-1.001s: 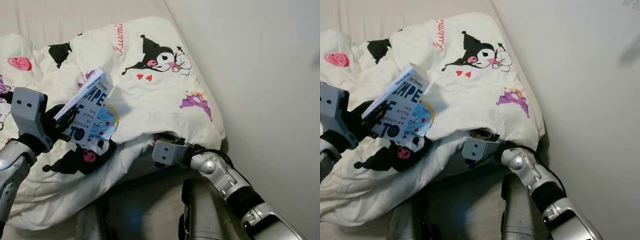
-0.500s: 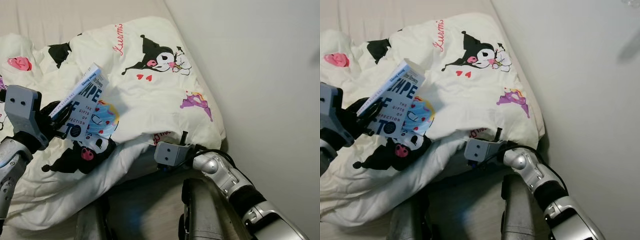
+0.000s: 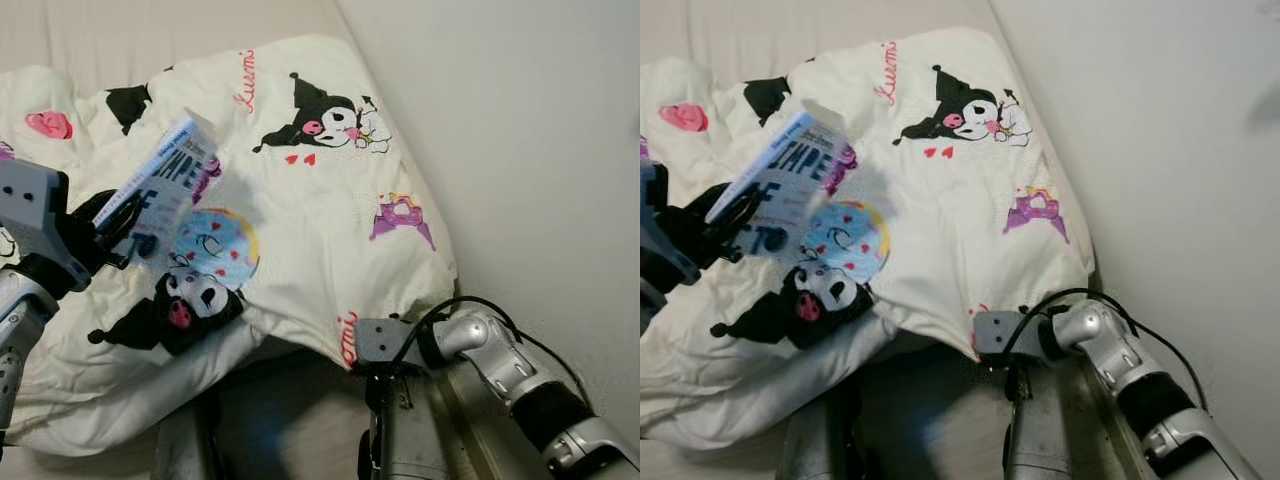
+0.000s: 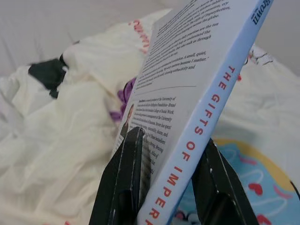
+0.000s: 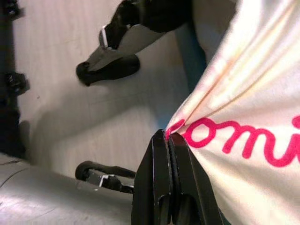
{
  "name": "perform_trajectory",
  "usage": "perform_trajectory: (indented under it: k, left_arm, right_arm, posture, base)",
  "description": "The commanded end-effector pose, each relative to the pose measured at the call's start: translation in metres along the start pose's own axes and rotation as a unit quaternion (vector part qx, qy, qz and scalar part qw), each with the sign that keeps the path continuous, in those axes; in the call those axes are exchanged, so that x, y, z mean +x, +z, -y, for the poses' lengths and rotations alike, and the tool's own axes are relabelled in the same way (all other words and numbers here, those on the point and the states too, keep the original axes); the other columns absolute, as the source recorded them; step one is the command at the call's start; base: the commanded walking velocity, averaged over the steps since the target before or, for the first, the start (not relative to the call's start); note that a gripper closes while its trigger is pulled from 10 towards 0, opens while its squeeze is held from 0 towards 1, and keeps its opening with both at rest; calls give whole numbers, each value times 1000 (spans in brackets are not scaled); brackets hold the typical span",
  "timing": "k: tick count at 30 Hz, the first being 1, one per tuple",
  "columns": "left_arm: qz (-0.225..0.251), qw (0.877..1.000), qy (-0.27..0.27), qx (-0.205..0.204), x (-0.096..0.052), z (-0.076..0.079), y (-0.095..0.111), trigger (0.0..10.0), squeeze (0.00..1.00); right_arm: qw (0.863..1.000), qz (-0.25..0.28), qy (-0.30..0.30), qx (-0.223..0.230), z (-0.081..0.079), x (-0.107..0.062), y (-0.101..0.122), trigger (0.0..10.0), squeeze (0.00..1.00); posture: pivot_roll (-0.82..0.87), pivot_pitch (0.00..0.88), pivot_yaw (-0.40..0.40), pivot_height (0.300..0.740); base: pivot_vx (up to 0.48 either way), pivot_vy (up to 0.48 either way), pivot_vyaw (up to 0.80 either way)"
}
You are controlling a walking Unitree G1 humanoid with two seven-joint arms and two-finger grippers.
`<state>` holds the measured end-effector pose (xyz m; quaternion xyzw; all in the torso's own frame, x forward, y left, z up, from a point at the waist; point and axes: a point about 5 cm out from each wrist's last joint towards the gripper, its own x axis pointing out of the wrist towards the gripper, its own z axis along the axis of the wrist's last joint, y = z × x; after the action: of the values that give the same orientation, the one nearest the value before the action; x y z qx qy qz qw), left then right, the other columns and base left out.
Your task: Clean up the room
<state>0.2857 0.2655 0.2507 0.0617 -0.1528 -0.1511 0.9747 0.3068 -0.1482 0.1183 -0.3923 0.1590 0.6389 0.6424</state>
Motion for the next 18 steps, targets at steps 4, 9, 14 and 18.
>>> perform_trajectory:
  k: [4,9,14,18]
  left_arm:
    - [16,1000,-2,6,-2,-3,5,0,0]
    - [16,1000,-12,7,0,0,5,0,0]
    - [13,1000,-16,8,-2,0,5,0,0]
    - [11,1000,-16,12,-3,-2,5,0,0]
  right_arm:
    - [996,-77,37,12,-11,-3,-28,0,0]
    - [986,-164,27,30,-10,-15,-56,0,0]
    - [960,-273,11,59,-18,-38,-88,0,0]
    - [937,-333,-79,64,-12,-57,-105,0,0]
  posture:
    - [28,367,-57,546]
    - [33,366,-58,546]
    - [40,366,-60,546]
    - [40,366,-59,546]
  base:
    - [0,0,0]
    - [0,0,0]
    - [0,0,0]
    - [0,0,0]
